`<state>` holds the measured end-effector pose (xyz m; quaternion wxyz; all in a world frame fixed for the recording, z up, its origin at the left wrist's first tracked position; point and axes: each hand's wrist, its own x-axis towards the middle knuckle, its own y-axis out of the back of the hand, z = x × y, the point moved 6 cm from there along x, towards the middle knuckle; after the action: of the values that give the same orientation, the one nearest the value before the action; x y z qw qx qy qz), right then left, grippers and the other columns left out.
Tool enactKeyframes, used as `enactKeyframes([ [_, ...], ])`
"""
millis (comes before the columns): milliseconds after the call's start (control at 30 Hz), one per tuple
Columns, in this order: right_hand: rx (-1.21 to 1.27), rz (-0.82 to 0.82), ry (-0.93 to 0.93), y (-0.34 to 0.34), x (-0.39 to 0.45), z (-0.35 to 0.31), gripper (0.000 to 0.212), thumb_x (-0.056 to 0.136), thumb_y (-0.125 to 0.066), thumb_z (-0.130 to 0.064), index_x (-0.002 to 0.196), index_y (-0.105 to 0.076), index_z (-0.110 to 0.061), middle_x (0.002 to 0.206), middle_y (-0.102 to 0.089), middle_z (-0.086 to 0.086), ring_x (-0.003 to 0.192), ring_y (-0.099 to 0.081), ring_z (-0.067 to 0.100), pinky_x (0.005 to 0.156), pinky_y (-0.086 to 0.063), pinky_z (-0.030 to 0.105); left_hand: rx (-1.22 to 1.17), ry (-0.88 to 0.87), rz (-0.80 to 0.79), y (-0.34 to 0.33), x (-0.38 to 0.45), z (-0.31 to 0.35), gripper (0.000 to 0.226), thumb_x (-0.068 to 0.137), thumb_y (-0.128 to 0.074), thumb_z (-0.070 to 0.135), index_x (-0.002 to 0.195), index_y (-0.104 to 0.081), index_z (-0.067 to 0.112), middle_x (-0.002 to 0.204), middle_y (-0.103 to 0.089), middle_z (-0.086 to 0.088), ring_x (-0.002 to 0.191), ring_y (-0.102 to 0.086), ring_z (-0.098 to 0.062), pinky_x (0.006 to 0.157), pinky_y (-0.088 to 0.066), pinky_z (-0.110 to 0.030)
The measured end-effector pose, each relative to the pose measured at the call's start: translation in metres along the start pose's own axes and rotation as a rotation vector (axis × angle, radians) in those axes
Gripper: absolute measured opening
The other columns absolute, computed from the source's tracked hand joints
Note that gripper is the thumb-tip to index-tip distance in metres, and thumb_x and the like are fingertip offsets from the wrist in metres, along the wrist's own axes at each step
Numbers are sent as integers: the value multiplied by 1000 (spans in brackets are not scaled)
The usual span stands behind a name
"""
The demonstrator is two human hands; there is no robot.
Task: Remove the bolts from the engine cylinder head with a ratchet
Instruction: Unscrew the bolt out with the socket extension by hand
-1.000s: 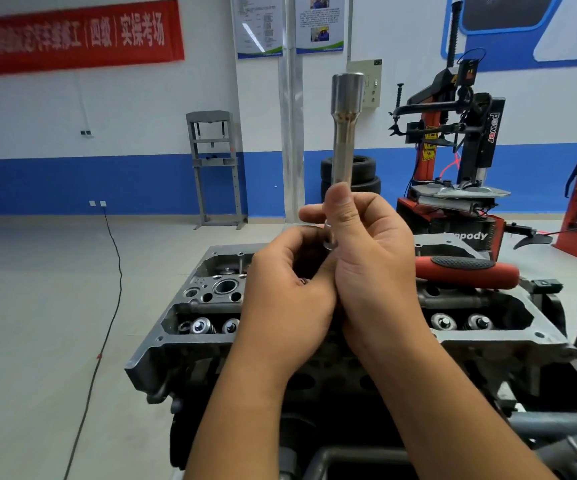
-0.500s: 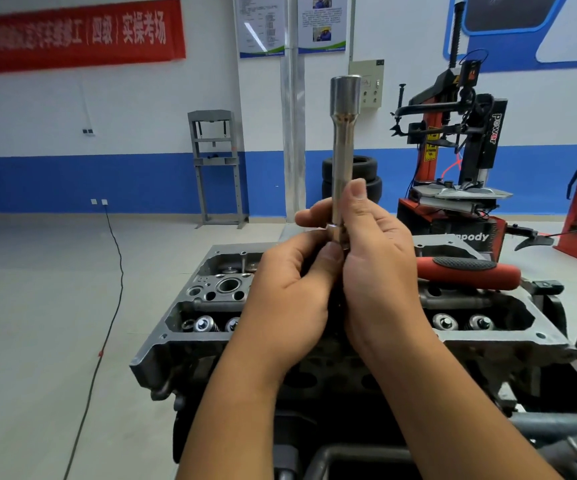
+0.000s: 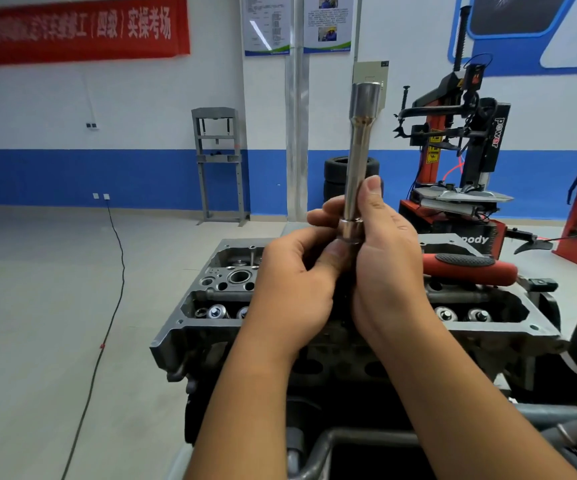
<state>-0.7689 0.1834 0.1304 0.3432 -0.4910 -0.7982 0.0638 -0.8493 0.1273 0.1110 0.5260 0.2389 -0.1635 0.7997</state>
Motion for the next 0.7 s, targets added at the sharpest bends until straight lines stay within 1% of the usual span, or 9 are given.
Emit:
enactKeyframes([
  [67,6,8,10,1,-1,0,43,85,-65,-55,88,-68,-12,83,-75,11,76,-73,24,75,-64,40,14,-10,49,2,0,-2,18,100,-67,9,107,-78,22,99,-81,7,97,-76,-5,81,-57,-17],
  [133,12,5,8,1,-1,1,47,83,-67,-54,94,-63,-9,85,-76,11,77,-73,26,73,-64,43,17,-23,85,3,-1,-5,14,96,-74,12,102,-78,24,95,-81,8,92,-77,-6,79,-59,-18],
  [233,9,-9,-11,1,0,4,42,87,-64,-51,90,-64,-9,86,-76,10,79,-72,26,78,-64,45,42,-26,93,4,2,-7,10,96,-75,19,105,-78,24,95,-81,7,94,-77,-8,81,-60,-24],
  [300,-18,3,-22,1,0,4,38,95,-61,-46,86,-69,-10,85,-75,10,81,-71,24,86,-63,45,37,10,15,1,3,-9,15,103,-65,23,112,-77,24,102,-80,6,102,-75,-8,88,-58,-27],
  [367,-22,24,-30,2,0,5,36,100,-61,-39,78,-74,-12,81,-75,10,78,-70,21,84,-61,40,-2,59,-54,-1,3,-11,22,108,-56,24,119,-75,25,109,-79,7,109,-73,-8,93,-56,-26],
  [433,-10,18,-10,2,0,4,31,86,-71,-43,76,-74,-14,83,-73,12,78,-68,21,81,-60,38,-35,69,-61,0,3,-10,23,108,-55,20,117,-75,24,109,-80,5,109,-73,-10,92,-56,-25],
  [500,-31,1,45,2,-2,-1,37,72,-80,-43,85,-71,-10,86,-73,12,80,-68,20,80,-61,36,15,16,13,3,4,-7,18,105,-61,17,113,-77,21,103,-81,4,102,-75,-11,88,-58,-27],
  [600,-68,4,108,6,-2,-2,36,73,-83,-34,92,-70,-6,85,-74,9,78,-70,15,74,-59,28,85,-52,133,4,2,-5,16,95,-75,16,110,-81,19,95,-81,4,93,-77,-15,87,-63,-42],
  [700,-81,1,99,6,-2,-1,32,78,-77,-38,90,-72,-9,88,-75,8,82,-70,17,81,-61,34,86,-21,52,2,1,-5,17,102,-67,24,115,-79,25,99,-81,6,98,-76,-12,89,-62,-37],
])
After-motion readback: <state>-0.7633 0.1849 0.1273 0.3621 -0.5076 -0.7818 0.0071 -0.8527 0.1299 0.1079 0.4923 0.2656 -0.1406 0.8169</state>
